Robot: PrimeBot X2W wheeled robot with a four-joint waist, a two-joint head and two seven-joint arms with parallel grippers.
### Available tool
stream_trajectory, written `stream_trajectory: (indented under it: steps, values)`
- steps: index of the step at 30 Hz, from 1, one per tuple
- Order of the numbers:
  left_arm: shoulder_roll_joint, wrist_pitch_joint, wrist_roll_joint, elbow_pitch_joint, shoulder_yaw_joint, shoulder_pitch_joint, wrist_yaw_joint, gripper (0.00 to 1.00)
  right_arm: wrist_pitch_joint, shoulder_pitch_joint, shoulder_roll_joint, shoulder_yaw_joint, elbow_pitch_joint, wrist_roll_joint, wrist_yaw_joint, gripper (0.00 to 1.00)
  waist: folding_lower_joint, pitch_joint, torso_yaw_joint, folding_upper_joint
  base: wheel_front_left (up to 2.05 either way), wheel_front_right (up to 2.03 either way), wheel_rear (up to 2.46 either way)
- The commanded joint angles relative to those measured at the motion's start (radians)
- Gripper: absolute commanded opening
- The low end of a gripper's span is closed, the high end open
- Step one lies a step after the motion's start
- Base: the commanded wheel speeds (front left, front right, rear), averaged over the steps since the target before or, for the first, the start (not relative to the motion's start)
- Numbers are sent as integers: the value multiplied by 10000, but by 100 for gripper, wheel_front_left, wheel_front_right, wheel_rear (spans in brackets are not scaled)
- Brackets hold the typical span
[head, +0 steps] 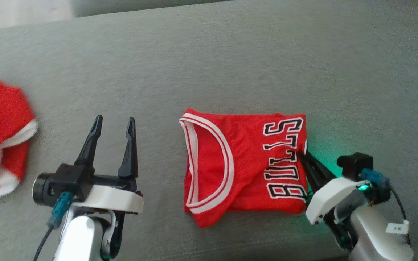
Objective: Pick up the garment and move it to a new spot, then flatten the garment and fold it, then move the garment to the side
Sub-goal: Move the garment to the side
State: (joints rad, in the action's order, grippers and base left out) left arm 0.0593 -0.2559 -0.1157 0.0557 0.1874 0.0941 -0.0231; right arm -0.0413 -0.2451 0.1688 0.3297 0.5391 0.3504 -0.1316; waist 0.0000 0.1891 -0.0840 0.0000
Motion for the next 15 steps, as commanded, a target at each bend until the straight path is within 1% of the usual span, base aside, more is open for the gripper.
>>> stream_trajectory:
  steps: [1, 5, 8, 12, 15]
  values:
    - [119, -58, 83, -371, -280, 447, 33, 100, -199, -435, 177, 127, -320, 48, 9, 0, 0, 157, -883, 0, 0, 0, 0]
    - [214, -58, 182, -400, -241, 548, 93, 100, -371, -883, 428, 26, -280, 100, 9, 0, 0, 317, -1722, 0, 0, 0, 0]
    - [280, -58, 265, -423, -142, 673, 158, 100, -523, -1394, 704, -354, -137, 123, 9, 0, 0, 527, -2185, 0, 0, 0, 0]
    - [429, -37, 405, -418, 3, 897, 251, 100, -807, -2229, 1060, -1126, 217, 161, 9, 0, 0, 865, -2589, 0, 0, 0, 0]
    - [520, 50, 483, -465, 111, 1089, 324, 100, -1029, -2934, 1376, -1748, 633, 214, 9, 0, 0, 1174, -2731, 0, 0, 0, 0]
